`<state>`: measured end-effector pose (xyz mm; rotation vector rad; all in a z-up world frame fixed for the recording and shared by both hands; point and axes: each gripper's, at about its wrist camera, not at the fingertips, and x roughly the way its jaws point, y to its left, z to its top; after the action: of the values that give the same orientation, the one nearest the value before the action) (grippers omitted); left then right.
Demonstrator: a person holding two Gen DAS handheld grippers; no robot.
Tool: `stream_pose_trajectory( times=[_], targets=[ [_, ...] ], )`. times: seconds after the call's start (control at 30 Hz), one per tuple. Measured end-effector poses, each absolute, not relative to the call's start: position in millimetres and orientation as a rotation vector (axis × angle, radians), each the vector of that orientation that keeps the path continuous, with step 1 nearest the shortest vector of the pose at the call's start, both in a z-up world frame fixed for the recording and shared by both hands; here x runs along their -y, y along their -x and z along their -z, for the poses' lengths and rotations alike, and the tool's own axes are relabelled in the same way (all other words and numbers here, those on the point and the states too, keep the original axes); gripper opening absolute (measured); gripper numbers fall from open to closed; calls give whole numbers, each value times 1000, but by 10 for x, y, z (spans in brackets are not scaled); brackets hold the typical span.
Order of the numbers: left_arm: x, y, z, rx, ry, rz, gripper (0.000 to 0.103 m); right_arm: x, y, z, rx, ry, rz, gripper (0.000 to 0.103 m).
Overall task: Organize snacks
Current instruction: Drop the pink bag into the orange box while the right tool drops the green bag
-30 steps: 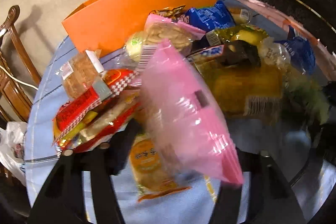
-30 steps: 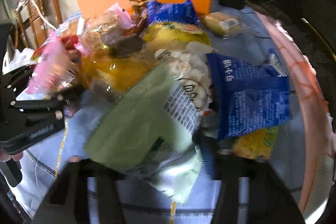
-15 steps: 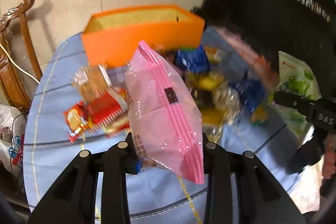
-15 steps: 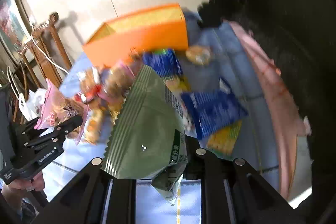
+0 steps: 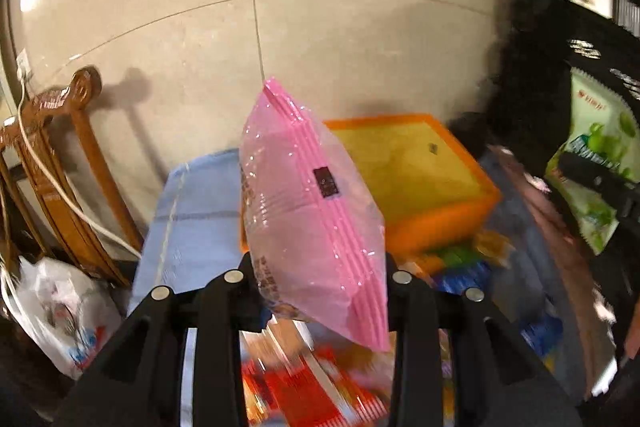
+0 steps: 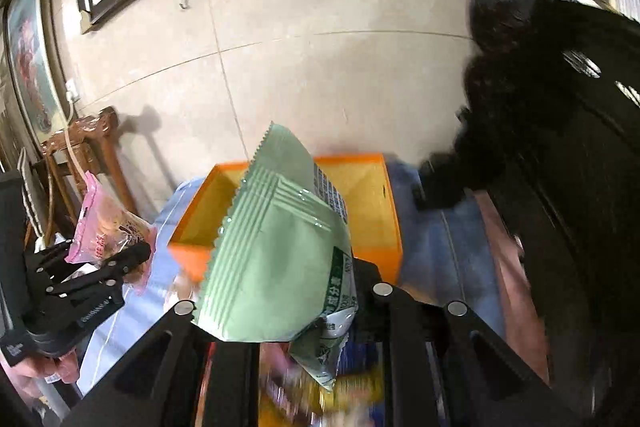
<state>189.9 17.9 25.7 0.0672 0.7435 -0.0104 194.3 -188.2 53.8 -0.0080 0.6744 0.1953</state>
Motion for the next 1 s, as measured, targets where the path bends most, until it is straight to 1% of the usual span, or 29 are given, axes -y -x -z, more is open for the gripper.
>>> stream_pose_trajectory(
  times=[0.2,0.3,0.33,0.37,0.4,0.43,0.47,0.57,0.73,0.9,1.0],
  targets=[
    [-256,-2810,-155,-760,-28,-5,32,1651,-2859,-357,-740,57,-211,17],
    [-212,-3116,-40,-766,-66,-10,32,1565,-3100,-236,-756,92,-207,18],
    [-199,-3212,3,-770,-72,-20,33,1524,-3190,-174,-768,117,-223,18],
    [-180,-3278,49,-772,-71,-30,40,1489,-3223,-122,-777,145,-236,22],
    [-173,-3296,72,-770,-75,-39,54,1451,-3290,-42,-786,195,-246,45],
    [-154,-3360,126,-765,-102,-74,94,1426,-3329,4,-789,239,-224,68],
    [-140,-3375,141,-741,-134,-116,99,1407,-3336,30,-771,278,-198,100],
    [-133,-3398,148,-728,-185,-134,99,1398,-3264,35,-704,362,-180,99],
    [-254,-3220,137,-751,-180,-127,99,1458,-3109,-44,-737,325,-183,99],
    [-357,-2534,124,-743,-204,-53,99,1497,-2524,13,-811,191,-242,99],
    [-446,-1934,191,-736,-202,19,99,1502,-2157,274,-918,62,-251,99]
  ],
)
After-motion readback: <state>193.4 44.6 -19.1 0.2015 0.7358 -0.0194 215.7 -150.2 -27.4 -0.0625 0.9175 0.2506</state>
